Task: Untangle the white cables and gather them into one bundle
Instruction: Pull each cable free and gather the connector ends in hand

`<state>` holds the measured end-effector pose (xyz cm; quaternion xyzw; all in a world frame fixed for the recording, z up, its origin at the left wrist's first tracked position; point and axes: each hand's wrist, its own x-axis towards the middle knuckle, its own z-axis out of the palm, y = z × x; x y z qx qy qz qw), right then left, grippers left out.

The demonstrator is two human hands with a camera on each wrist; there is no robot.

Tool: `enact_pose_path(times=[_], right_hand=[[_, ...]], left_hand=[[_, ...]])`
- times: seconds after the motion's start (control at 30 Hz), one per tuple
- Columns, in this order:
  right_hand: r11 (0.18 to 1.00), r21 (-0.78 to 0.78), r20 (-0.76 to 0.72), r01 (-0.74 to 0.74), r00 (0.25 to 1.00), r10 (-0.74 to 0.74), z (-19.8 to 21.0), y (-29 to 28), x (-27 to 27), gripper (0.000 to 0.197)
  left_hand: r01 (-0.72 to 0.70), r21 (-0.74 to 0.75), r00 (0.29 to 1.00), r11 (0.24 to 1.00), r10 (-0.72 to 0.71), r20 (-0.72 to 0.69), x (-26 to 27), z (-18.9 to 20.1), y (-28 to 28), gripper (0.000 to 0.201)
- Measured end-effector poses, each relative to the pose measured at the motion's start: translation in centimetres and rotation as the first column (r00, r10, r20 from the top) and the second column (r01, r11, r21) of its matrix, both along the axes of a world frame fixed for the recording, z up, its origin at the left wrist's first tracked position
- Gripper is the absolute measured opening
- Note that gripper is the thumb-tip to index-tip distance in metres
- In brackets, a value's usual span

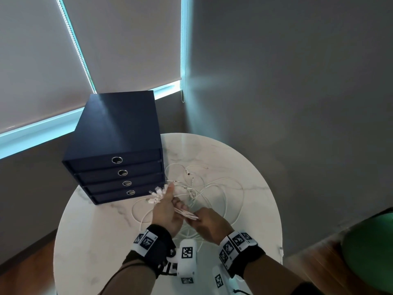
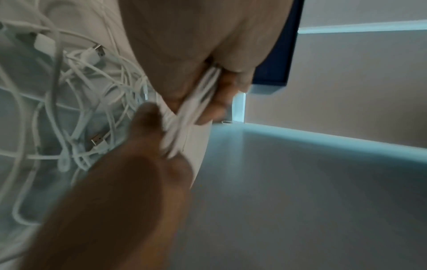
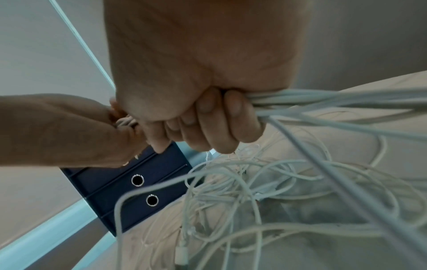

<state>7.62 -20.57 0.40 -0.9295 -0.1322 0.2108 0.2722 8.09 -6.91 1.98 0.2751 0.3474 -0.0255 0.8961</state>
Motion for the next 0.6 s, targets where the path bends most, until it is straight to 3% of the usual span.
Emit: enact_pose_path(times=[0.13, 0.37, 0.47, 0.53, 0.6], right_hand=[[0.989, -0.144, 0.046, -0.026, 0.998, 0.033, -1.9, -2.7, 0.3, 0.04], [0.915, -0.375, 0.061, 0.152, 0.988, -0.139, -3.9, -14.8, 0.7, 0.031], [0.884, -0.357, 0.183, 0.302, 0.951, -0.25, -2.8, -17.8, 1.2, 0.028], [0.813, -0.367, 0.34, 0.452, 0.879, -0.334, -1.8, -18.1, 1.7, 0.041], [0.755, -0.396, 0.399, 0.523, 0.838, -0.372, -1.6, -18.1, 2.1, 0.047]], left_hand=[[-0.035, 0.031, 0.999, 0.999, 0.035, -0.022, 0.4, -0.5, 2.2, 0.035], [-0.109, 0.107, 0.994, 0.988, 0.109, 0.001, 0.2, -0.5, 7.3, 0.031], [-0.072, 0.139, 0.997, 0.988, 0.07, 0.019, -0.2, -0.6, 7.2, 0.033], [-0.011, 0.169, 1.0, 0.986, 0.007, 0.027, -0.6, -0.6, 6.0, 0.039], [0.059, 0.219, 0.997, 0.974, -0.067, 0.027, -1.0, -0.4, 4.7, 0.044]])
